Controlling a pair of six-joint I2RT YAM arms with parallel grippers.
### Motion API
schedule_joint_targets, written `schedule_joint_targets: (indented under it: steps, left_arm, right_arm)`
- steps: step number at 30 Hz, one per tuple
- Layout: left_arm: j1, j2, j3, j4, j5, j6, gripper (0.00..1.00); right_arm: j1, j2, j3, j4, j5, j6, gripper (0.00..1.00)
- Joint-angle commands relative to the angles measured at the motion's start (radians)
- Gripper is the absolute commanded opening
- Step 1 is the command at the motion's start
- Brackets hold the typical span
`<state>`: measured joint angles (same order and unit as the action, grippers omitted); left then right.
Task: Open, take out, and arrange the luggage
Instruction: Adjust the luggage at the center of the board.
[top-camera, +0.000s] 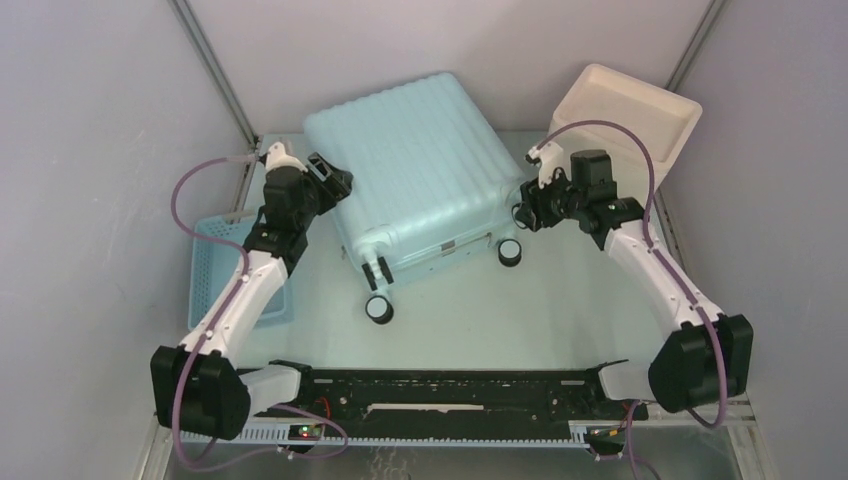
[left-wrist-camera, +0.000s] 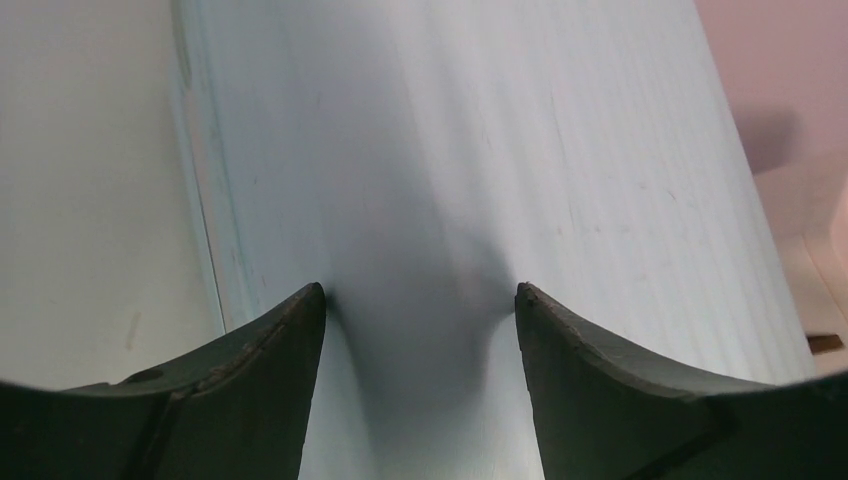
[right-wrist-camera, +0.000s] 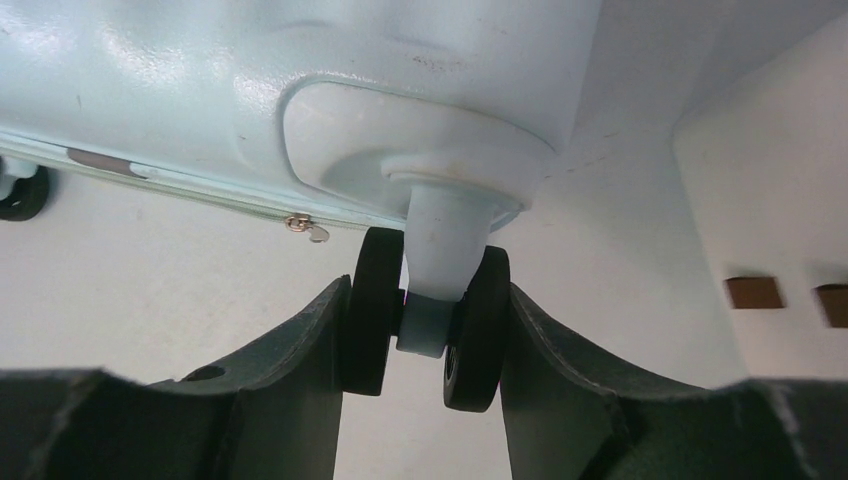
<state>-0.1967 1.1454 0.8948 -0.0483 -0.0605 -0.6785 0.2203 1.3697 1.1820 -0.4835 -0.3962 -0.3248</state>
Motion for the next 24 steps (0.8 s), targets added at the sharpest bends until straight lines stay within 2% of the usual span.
schedule_joint_targets:
  steps: [1, 4, 8, 14, 16, 20, 24]
  left_arm:
    - [0.010, 0.077, 0.120, -0.007, 0.157, 0.025, 0.73]
    - [0.025, 0.101, 0.156, -0.020, 0.185, 0.041, 0.73]
    - [0.036, 0.083, 0.187, -0.058, 0.180, 0.094, 0.74]
    - [0.037, -0.107, 0.167, -0.136, 0.094, 0.194, 0.78]
    - [0.037, -0.191, 0.141, -0.165, 0.078, 0.216, 0.82]
    - [0.037, -0.399, 0.046, -0.191, 0.094, 0.200, 0.86]
    - [0.035, -0.557, -0.052, -0.190, 0.232, 0.122, 0.86]
  right_arm:
    - [0.177, -0.074, -0.108, 0.058, -0.351, 0.139, 0.19]
    - [0.200, -0.100, -0.144, 0.096, -0.400, 0.171, 0.25]
    - [0.223, -0.123, -0.159, 0.108, -0.457, 0.175, 0.44]
    - [0.190, -0.165, -0.159, 0.064, -0.488, 0.098, 0.78]
    - [0.157, -0.180, -0.159, 0.041, -0.499, 0.063, 0.86]
    - [0.087, -0.211, -0.159, -0.024, -0.536, -0.027, 0.94]
    - [0.025, -0.227, -0.154, -0.072, -0.626, -0.087, 0.96]
